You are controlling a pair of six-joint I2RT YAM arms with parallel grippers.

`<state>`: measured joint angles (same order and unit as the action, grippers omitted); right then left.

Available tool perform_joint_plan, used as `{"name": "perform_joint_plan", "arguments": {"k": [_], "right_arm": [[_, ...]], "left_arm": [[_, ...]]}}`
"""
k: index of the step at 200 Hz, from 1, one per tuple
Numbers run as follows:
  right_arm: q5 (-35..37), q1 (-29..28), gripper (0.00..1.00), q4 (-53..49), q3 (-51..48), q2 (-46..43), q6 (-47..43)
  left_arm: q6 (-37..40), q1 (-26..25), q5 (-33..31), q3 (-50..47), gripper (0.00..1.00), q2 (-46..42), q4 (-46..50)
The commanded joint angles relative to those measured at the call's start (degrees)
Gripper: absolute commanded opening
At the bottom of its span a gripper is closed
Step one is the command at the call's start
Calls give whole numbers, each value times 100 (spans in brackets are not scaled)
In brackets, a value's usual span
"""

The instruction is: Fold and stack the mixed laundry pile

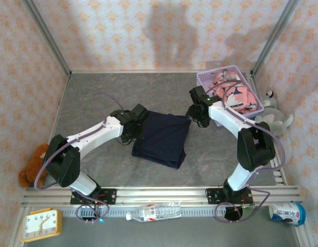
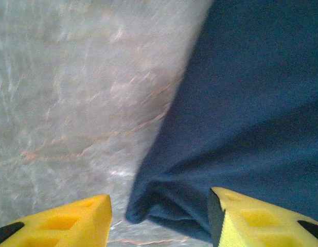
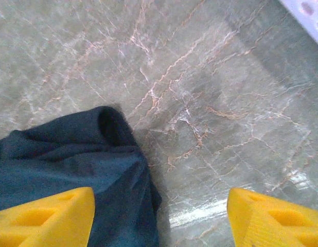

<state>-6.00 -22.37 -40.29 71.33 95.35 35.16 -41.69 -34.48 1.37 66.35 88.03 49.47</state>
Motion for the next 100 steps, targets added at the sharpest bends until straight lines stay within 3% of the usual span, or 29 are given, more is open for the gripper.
{"name": "perform_joint_plan", "arguments": {"k": [1, 35, 55, 100], "right_arm": [[370, 31, 74, -415, 147, -228, -399], [401, 25, 81, -503, 279, -367, -417], [575, 44, 100, -616, 361, -436, -414], [793, 268, 99, -880, 507, -610, -401]], "left_arm": [[365, -12, -93, 507, 53, 260, 22], [381, -354, -202, 1426, 66, 1269, 71], [399, -595, -151, 1816, 69, 1838, 72], [557, -903, -105, 2424, 70, 3071, 324]]}}
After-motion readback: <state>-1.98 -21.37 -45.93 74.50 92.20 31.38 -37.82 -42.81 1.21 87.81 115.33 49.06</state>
